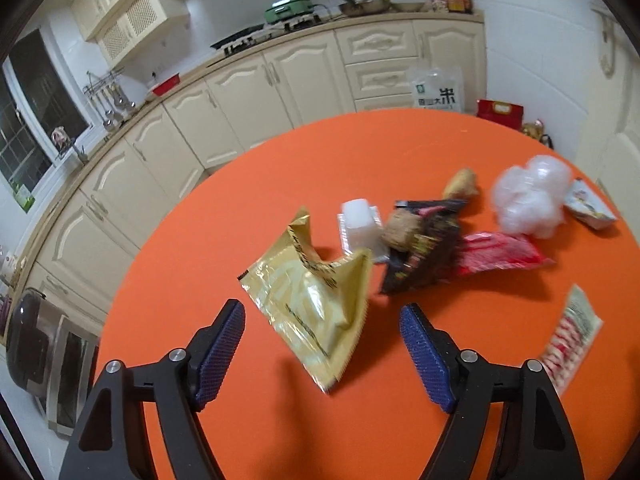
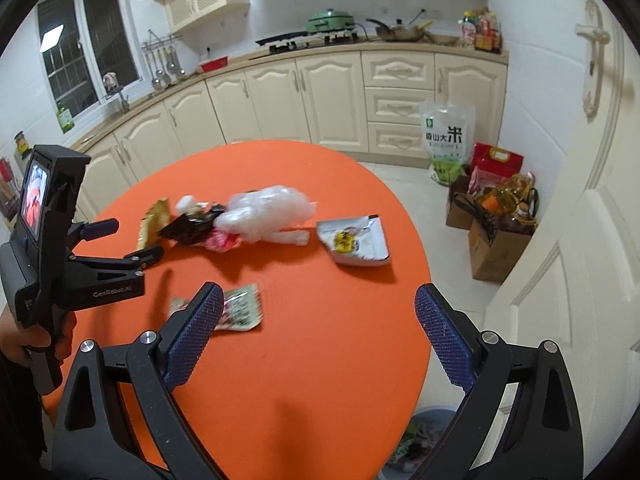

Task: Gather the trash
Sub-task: 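Move both tools back over the table toward the snack packets, then grasp the gold snack packet with the left tool while the right tool grasps the white-yellow packet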

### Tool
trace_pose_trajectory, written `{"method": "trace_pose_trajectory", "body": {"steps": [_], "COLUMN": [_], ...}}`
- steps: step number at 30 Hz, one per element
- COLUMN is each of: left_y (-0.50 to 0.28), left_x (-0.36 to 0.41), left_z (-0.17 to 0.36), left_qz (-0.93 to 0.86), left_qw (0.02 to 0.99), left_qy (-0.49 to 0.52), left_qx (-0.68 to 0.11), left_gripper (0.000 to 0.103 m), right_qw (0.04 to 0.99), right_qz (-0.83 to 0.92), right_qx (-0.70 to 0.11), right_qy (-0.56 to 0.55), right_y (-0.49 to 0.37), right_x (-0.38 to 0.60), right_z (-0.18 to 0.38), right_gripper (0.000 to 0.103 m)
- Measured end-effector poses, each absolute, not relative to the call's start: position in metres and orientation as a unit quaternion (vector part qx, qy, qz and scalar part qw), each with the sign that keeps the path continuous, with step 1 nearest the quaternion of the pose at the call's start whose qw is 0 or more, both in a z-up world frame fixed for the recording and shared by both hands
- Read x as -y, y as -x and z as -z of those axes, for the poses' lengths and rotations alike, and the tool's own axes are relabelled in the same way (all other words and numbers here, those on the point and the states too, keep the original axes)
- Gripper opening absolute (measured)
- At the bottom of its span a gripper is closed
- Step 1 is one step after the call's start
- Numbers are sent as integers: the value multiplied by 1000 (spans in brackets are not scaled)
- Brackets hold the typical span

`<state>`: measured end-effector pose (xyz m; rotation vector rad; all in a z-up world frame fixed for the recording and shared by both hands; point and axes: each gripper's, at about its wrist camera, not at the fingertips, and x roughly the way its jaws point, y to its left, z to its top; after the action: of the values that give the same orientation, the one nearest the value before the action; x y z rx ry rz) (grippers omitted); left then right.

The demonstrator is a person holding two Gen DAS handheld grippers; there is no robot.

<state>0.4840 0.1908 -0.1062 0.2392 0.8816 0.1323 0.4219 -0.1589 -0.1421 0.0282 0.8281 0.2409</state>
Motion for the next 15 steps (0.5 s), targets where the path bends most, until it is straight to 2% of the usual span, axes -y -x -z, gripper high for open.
{"method": "trace_pose_trajectory", "body": {"steps": [4, 5, 6, 7, 9, 15], "left_y": [-511, -513, -516, -524, -525, -516], "left_x": [-204, -205, -208, -213, -220, -236], "left_z": [108, 108, 108, 107, 107, 101], "left_qz": [-51, -44, -36, -33, -30, -11], "left_qw": [895, 894, 895, 893, 893, 899], "left_qy": [-104, -104, -103, -104, -109, -74], "left_qx": [-431, -434, -433, -436, -435, -431], "left_gripper": [58, 51, 33, 23, 18, 13], "right_qw": [904, 903, 901, 900, 896, 885], "right_qz": [-106, -105, -100, -98, -95, -109], "right_qx": [-415, -417, -421, -424, -433, -449], "right_qy": [-5, -2, 5, 9, 27, 57], "right_y": [-442, -446, -452, -456, -466, -492], "right_x": [164, 165, 165, 165, 164, 152], "right_z": [153, 154, 157, 159, 162, 172], "right_gripper": [96, 96, 96, 96, 96, 96]}}
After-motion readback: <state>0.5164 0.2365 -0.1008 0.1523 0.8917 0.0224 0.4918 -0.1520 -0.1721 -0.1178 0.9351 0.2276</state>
